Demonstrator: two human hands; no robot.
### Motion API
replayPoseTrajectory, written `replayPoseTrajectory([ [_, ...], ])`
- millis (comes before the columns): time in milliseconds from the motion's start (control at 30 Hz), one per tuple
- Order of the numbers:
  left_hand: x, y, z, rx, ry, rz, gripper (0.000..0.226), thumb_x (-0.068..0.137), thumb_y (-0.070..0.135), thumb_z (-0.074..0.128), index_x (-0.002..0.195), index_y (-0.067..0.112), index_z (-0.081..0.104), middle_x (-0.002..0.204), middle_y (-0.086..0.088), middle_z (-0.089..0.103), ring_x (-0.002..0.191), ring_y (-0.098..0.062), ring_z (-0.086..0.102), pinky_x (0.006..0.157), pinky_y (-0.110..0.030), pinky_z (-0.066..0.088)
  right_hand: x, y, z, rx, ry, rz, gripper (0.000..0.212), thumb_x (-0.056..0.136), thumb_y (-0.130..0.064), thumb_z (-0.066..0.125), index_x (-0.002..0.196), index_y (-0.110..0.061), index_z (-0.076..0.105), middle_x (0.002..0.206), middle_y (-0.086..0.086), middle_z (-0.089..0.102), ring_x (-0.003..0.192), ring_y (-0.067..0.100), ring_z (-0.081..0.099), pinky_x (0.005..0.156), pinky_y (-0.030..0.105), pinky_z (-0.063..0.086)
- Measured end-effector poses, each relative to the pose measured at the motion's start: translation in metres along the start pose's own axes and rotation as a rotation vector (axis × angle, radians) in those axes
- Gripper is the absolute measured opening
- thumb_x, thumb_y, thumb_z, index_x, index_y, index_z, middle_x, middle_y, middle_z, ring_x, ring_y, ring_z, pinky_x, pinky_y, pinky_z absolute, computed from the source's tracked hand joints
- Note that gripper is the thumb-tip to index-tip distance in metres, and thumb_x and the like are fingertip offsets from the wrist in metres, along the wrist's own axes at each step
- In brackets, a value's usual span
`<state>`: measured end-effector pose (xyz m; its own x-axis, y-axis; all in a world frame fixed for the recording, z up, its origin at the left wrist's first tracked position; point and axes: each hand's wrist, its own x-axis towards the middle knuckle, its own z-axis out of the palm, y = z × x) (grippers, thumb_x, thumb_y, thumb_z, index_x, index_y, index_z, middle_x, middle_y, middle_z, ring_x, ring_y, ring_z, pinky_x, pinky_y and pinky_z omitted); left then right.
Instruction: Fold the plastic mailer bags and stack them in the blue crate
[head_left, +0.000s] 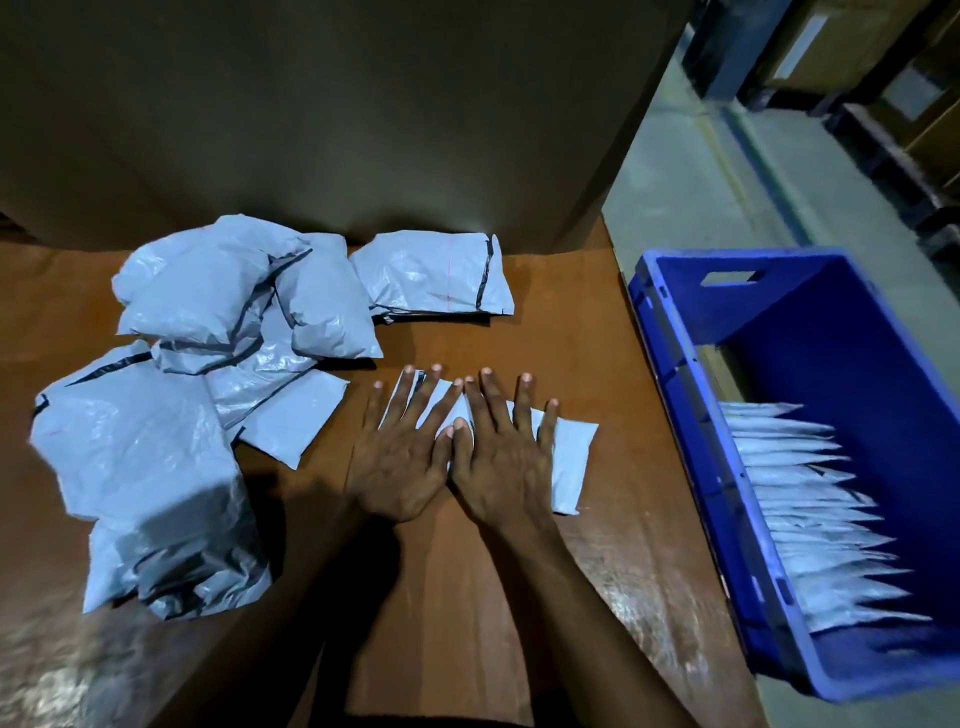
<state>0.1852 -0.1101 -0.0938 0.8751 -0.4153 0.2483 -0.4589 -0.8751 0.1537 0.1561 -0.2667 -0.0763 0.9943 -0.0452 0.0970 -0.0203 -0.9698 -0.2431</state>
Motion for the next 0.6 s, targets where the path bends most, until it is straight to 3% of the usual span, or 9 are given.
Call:
replayPoseTrajectory([
  [133,-0.002,0.0,-0.005,0.011,-0.063,-0.004,0.058,0.11,0.044,0.021,0.165,0.028,0.022,0.173,-0.003,0.013,0.161,-0.027,0.007,0.127,-0.056,0.011,0.002,0.005,-0.007,0.137,-0.037,-0.052,0.061,0.109,-0.051,0.026,0.164,-0.026,0.03,0.174,-0.006,0.017,0.162,0.024,-0.001,0.127,0.059,-0.005],
  [200,-0.002,0.001,-0.008,-0.046,-0.07,-0.031,0.058,0.11,0.047,0.019,0.165,0.029,0.023,0.173,-0.001,0.013,0.161,-0.024,0.007,0.128,-0.054,0.008,-0.006,0.016,-0.021,0.298,-0.027,-0.092,0.055,0.107,-0.052,0.04,0.156,-0.027,0.045,0.171,-0.004,0.026,0.161,0.018,0.007,0.126,0.06,-0.003],
  [267,-0.005,0.004,-0.013,-0.148,-0.011,-0.057,0.054,0.111,0.044,0.027,0.159,0.025,0.04,0.169,-0.003,0.029,0.158,-0.023,0.02,0.128,-0.053,0.013,-0.026,0.033,-0.039,0.294,0.075,-0.089,0.041,0.1,-0.054,0.056,0.135,-0.035,0.064,0.157,-0.008,0.045,0.157,0.016,0.023,0.122,0.063,0.008],
  [367,-0.02,0.013,-0.021,-0.272,0.173,-0.031,0.035,0.106,0.031,0.052,0.137,0.021,0.066,0.146,-0.001,0.06,0.141,-0.022,0.05,0.115,-0.052,0.036,-0.065,0.059,-0.058,0.187,0.166,0.005,0.033,0.085,-0.06,0.074,0.111,-0.041,0.071,0.128,-0.018,0.057,0.134,0.01,0.046,0.112,0.052,0.03],
  [500,-0.037,0.026,-0.021,-0.389,0.14,0.018,0.041,0.094,0.044,0.072,0.13,0.025,0.069,0.143,0.007,0.06,0.137,-0.017,0.051,0.113,-0.043,0.037,-0.078,0.072,-0.047,0.217,0.248,-0.008,0.017,0.089,-0.038,0.079,0.106,-0.039,0.075,0.115,-0.015,0.06,0.116,0.01,0.056,0.103,0.045,0.035],
  [600,-0.032,0.024,-0.025,-0.395,0.116,0.059,0.041,0.091,0.046,0.073,0.128,0.027,0.07,0.142,0.006,0.06,0.135,-0.018,0.052,0.11,-0.045,0.039,-0.074,0.068,-0.042,0.262,0.326,-0.033,0.01,0.092,-0.022,0.077,0.098,-0.03,0.078,0.105,-0.009,0.062,0.104,0.017,0.06,0.094,0.039,0.039],
])
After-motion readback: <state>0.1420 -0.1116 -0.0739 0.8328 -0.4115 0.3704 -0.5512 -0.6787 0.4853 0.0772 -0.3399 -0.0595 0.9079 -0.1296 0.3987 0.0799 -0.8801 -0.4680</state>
